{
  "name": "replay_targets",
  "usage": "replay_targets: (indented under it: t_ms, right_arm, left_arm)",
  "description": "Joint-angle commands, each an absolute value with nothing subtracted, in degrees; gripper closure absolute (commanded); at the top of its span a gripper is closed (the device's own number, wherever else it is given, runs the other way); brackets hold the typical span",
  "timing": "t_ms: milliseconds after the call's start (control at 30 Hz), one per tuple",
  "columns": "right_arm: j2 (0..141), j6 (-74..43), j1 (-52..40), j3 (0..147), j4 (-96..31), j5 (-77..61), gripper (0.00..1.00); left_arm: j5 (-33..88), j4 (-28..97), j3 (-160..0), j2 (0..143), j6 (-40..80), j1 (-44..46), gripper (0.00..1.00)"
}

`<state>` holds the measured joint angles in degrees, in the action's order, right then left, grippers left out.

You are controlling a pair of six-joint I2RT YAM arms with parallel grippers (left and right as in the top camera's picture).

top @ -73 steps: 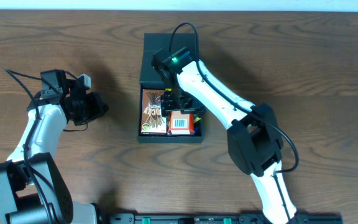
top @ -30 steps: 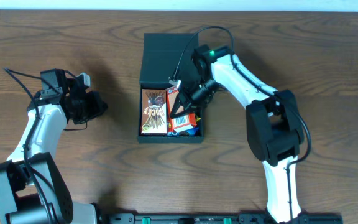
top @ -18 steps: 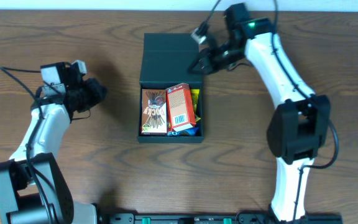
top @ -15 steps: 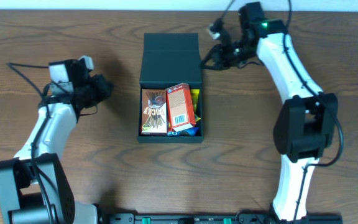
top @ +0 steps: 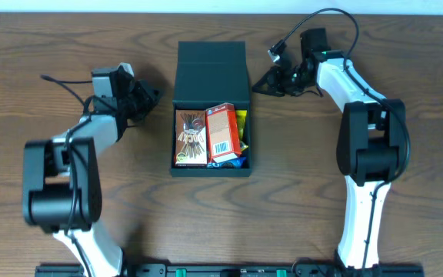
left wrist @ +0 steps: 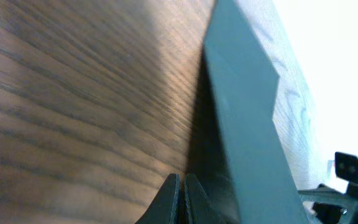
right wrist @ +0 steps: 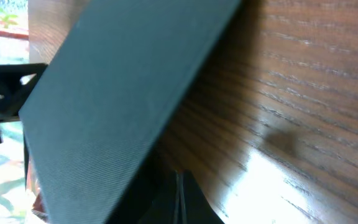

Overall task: Pack container
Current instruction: 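Move both grippers to the lid's top corners behind the box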

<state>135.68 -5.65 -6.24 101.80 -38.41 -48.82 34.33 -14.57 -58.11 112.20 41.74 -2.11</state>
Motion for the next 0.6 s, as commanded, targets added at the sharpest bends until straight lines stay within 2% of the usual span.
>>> replay_targets:
  t_ms: [0,100,233,567]
  right_arm:
    - [136.4,-7.5,-6.5,101.5,-37.4,-51.5,0.99]
    - [137.0,-7.8,-6.7,101.5,-36.8,-51.5,0.98]
    - [138.8,-9.6,-7.2,101.5,-34.8,-54.1,0.98]
    - [139.2,-13.1,-8.7,101.5,-29.5,-57.0,0.99]
  left_arm:
    - [35.9,-14.8,-63.7,116.3,44.8,-1.4,0.94]
    - [36.0,-11.4,-70.5,120.1,44.8,-0.3,0.94]
    - [37.3,-0.9,-81.8,125.8,40.5,1.5,0.94]
    - [37.1,5.1,-84.7,128.0,39.2,1.9,0.94]
